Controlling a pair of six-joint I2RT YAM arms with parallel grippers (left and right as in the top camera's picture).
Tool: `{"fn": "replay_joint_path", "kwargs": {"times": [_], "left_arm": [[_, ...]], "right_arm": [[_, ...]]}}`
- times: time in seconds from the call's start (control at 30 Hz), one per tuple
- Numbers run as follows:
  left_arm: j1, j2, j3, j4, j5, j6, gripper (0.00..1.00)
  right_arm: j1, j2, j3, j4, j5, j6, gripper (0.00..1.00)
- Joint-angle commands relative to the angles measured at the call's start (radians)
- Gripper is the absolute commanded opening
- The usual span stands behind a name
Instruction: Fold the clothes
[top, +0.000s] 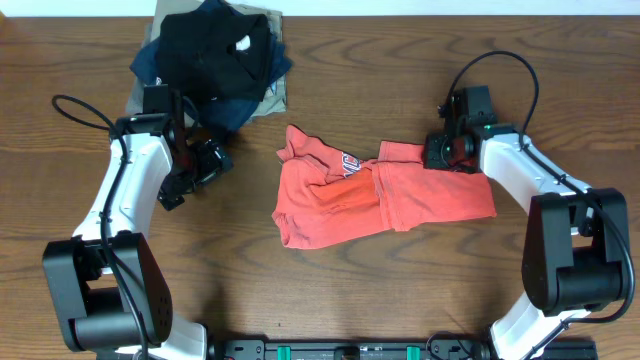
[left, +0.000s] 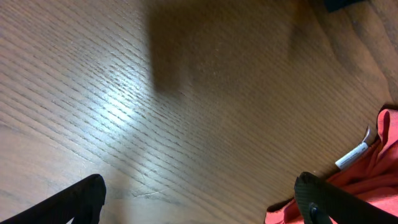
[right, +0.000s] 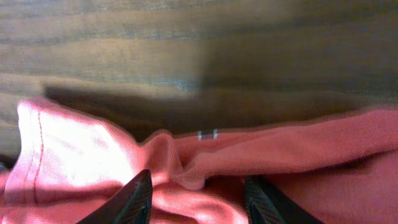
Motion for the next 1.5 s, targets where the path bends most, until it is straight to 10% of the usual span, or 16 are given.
{"fn": "replay_joint_path", "kwargs": {"times": [0.0,0.3,1.23,1.33,1.47], "left_arm": [[0.001,0.013,-0.022,0.004,0.003,0.013,0.98],[0.001,0.013,-0.082,0.043,0.003,0.013,0.98],[0.001,0.013,-0.106,0.076,0.003,0.013,0.98],[0.001,0.013,-0.106,0.076,0.003,0.014,0.98],[0.001,0.013,-0.106,0.076,0.003,0.014,0.98]], "right_arm": [[-0.012,-0.002,0.108,-0.056,-0.001,0.03,0.43],[-0.014,-0.001,0.143,-0.214,0.003,0.047,0.01],[-0.022,0.047,0.006,0.162,0.01,0.12,0.01],[-0.034,0.023,0.093,0.077,0.011,0.098,0.13],[-0.082,-0.023,0.271,-0.126,0.014,0.06,0.76]]}}
